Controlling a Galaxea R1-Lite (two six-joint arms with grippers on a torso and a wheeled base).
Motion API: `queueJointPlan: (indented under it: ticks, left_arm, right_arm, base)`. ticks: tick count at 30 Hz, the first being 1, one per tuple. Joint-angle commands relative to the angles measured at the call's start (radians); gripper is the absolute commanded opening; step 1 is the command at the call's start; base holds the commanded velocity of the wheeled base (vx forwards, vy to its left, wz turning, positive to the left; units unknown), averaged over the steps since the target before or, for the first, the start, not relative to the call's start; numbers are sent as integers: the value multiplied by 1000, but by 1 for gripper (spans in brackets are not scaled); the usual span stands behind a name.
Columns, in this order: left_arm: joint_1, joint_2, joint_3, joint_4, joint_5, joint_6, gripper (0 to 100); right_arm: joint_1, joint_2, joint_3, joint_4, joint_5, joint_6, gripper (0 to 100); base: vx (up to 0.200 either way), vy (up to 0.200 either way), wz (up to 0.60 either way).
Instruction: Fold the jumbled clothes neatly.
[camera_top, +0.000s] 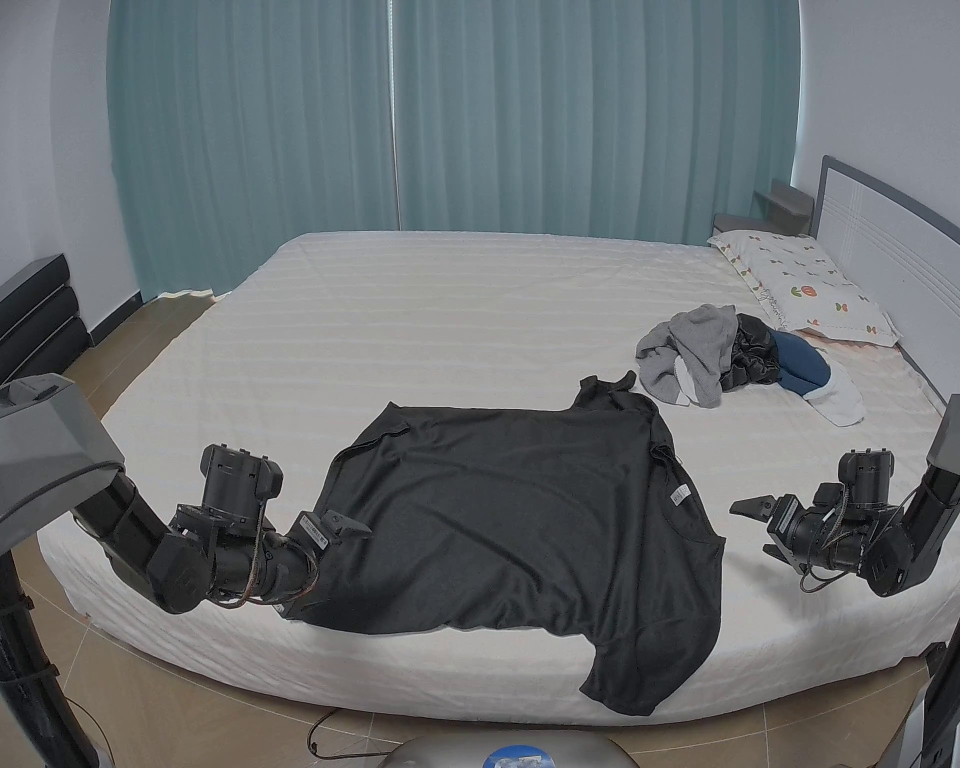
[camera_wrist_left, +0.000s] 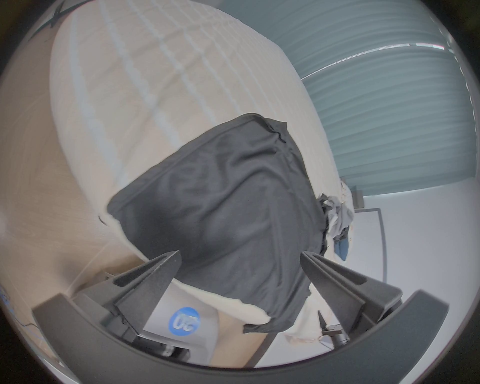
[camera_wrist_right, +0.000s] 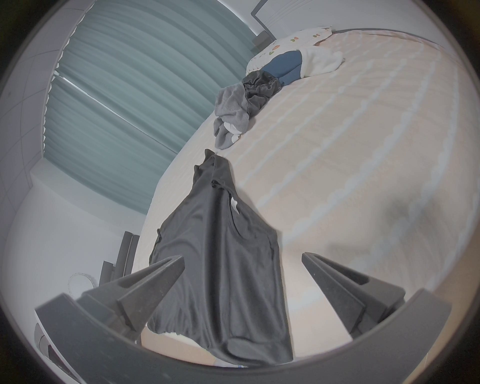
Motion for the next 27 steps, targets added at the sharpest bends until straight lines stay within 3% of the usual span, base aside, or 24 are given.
queueJointPlan:
  ticks: [1, 16, 27]
  left_arm:
    - [1, 8, 33, -6, 48, 25, 100]
    - [10, 175, 59, -130, 243, 143, 100]
    - [33, 231, -10, -145, 256, 154, 100]
  right_arm:
    - [11, 1, 13, 0, 1, -10, 100]
    - [54, 10, 42, 0, -1, -16, 100]
    - [57, 15, 41, 1, -1, -19, 100]
  base:
    - [0, 0, 0]
    - [0, 0, 0]
    - [0, 0, 0]
